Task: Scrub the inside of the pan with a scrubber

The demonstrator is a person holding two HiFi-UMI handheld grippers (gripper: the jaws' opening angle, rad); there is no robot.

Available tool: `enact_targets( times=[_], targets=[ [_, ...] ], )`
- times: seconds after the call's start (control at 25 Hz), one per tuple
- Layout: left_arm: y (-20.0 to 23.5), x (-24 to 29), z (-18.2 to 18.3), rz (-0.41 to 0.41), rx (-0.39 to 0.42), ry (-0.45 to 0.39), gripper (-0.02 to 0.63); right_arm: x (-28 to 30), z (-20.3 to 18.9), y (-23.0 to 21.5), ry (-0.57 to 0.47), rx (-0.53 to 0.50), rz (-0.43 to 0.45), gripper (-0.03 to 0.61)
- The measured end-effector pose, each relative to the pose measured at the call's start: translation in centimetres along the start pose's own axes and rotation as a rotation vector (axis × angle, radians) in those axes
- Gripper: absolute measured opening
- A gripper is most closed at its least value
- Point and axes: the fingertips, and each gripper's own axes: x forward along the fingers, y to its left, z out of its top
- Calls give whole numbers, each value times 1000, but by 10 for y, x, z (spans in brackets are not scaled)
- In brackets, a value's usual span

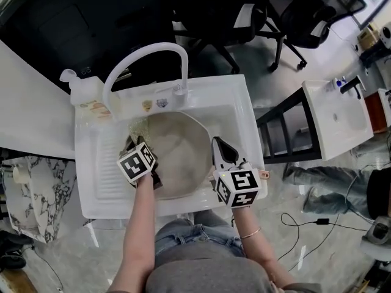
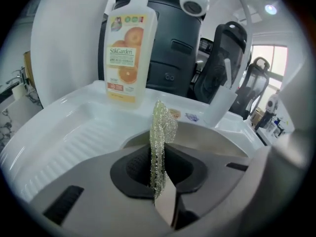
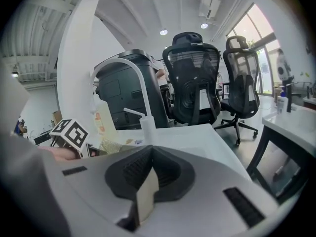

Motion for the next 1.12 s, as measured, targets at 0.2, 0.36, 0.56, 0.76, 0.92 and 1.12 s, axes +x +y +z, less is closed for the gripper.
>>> enact_targets(
  times=[0.2, 0.36, 0.56, 0.76, 0.92, 1.12],
  targets=[
    [2, -28, 17, -34, -56, -69, 64, -8, -2, 14, -9, -10, 10, 11],
    [5, -56, 37, -124, -47, -104, 64, -15, 3, 24, -26, -20, 10, 11],
    [-23, -63, 24, -311, 268, 42, 64, -27, 3, 31, -41, -27, -4, 11],
    [-60, -54, 30, -306, 922, -40, 64, -38, 4, 30, -47, -32, -30, 11],
    [-72, -34, 25, -206, 1464, -93, 64, -47, 1, 25, -47, -30, -59, 11],
    [-66, -12, -6, -167, 1916, 8, 64, -57, -3, 11, -47, -16, -100, 11]
  ],
)
